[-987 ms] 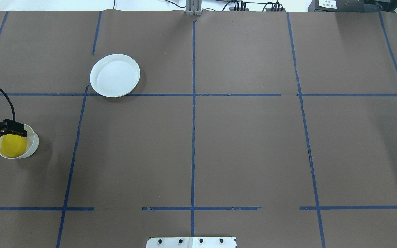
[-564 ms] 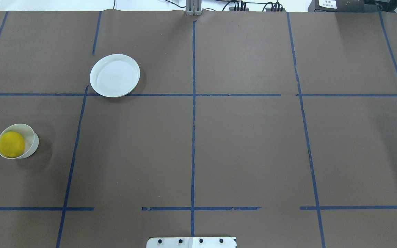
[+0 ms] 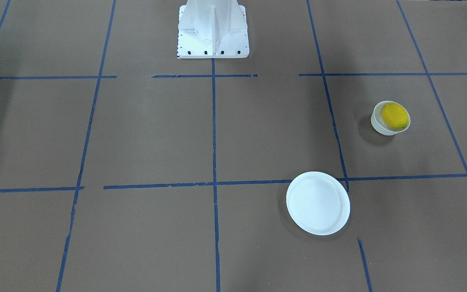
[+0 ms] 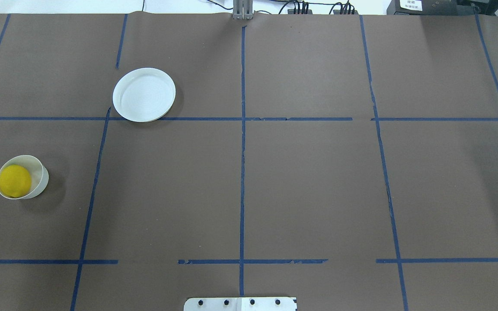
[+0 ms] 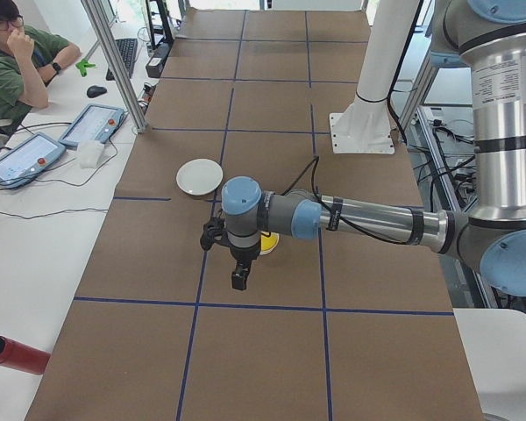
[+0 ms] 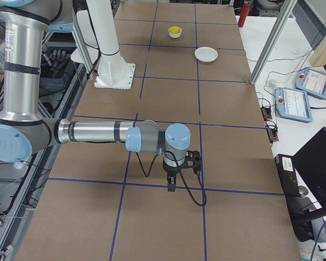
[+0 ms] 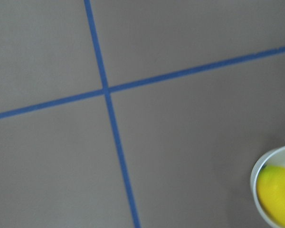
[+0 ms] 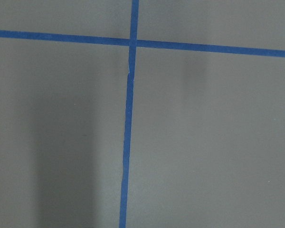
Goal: Move lemon from plate to bowl
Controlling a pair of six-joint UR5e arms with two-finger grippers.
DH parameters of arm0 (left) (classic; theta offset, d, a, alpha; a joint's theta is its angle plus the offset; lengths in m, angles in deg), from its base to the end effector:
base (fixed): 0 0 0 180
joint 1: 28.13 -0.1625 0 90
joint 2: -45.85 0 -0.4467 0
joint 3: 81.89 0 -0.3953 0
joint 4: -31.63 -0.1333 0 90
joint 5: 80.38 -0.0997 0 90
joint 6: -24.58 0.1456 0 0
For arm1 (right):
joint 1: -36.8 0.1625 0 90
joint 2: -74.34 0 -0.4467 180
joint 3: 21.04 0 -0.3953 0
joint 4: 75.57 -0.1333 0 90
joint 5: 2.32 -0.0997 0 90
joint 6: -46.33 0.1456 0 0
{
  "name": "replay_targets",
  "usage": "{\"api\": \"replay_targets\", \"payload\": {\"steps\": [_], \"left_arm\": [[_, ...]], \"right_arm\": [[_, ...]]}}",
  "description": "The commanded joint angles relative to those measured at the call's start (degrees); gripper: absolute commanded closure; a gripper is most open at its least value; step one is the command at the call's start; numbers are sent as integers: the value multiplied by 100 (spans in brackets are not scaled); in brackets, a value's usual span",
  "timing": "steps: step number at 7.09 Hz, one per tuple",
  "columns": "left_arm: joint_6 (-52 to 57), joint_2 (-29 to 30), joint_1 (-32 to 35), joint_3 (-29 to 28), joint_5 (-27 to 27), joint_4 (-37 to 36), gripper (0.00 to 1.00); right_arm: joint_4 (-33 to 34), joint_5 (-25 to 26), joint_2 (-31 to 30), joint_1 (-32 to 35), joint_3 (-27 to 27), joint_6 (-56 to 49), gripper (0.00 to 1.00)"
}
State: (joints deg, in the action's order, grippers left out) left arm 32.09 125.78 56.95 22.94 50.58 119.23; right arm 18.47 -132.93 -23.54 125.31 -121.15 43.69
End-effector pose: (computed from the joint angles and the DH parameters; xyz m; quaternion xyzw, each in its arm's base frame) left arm -0.0017 -0.4217 0.6753 0.0272 0.3493 0.1086 0.9303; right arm 0.0273 -0.4308 0.7032 -0.0113 -0.3471 -0.0283 0.9373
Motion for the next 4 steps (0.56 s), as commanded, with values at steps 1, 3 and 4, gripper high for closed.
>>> {"api": "replay_targets", "payload": {"steps": [1,3,4], "left_arm": [[506,-293,761,-121,88,-287,0],[471,-276,755,-130,54,-244,0],[506,-258,755,-43,53,-174,0]], "right_arm": [[0,0,-3,0,0,0,0],[0,0,-3,0,0,0,0],[0,0,-3,0,0,0,0]]}}
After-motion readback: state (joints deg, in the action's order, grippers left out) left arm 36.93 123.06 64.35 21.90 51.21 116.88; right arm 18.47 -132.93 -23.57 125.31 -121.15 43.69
